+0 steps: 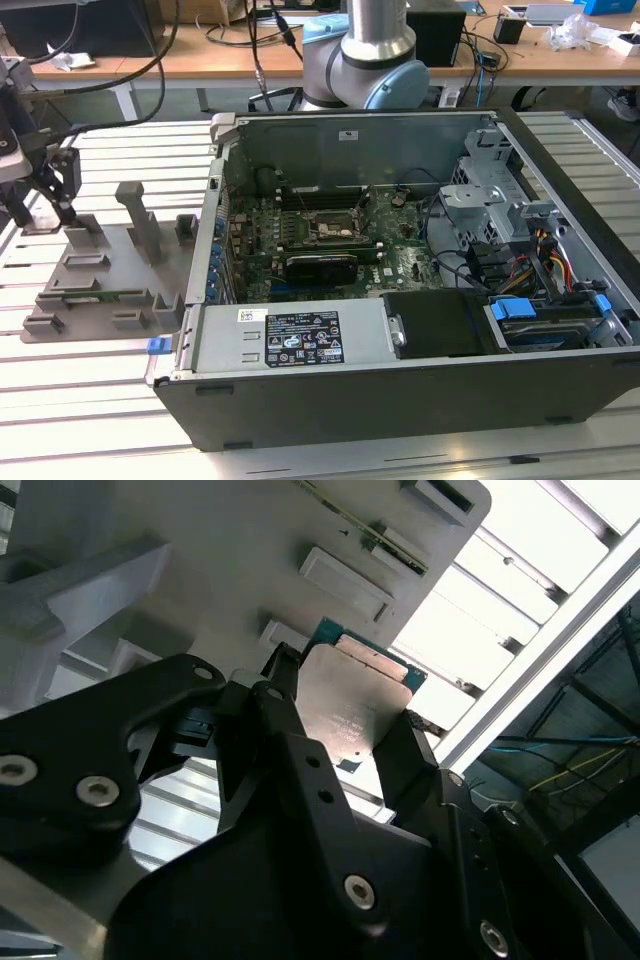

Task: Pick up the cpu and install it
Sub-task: 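Pick up the cpu and move it towards the insertion slot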

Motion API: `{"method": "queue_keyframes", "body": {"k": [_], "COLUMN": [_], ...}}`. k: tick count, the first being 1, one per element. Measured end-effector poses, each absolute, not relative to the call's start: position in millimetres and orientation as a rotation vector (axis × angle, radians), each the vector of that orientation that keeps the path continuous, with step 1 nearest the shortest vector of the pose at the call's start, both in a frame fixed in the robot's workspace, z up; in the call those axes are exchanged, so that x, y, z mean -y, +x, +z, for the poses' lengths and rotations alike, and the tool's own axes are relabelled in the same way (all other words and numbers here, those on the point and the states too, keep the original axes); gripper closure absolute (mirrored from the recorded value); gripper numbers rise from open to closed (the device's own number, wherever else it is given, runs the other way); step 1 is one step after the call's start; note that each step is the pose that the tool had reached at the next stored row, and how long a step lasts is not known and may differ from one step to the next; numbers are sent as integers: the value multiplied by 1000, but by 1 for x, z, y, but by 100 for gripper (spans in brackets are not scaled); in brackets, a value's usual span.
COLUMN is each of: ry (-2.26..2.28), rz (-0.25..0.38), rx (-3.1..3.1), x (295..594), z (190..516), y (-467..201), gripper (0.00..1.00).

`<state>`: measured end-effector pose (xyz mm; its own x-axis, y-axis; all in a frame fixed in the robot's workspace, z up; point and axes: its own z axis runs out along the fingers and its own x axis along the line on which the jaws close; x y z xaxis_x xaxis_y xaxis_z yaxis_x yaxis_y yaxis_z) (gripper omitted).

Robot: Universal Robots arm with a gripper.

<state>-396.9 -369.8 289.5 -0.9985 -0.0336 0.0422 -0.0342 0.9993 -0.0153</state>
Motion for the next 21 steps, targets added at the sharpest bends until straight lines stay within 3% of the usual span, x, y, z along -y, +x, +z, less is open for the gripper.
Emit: {"method": "queue_keyframes", "body": {"k": [21], "ry": [53], "rz": [25], "rx": [3099], "x": [370], "z": [333], "y": [-397], "gripper": [45]}}
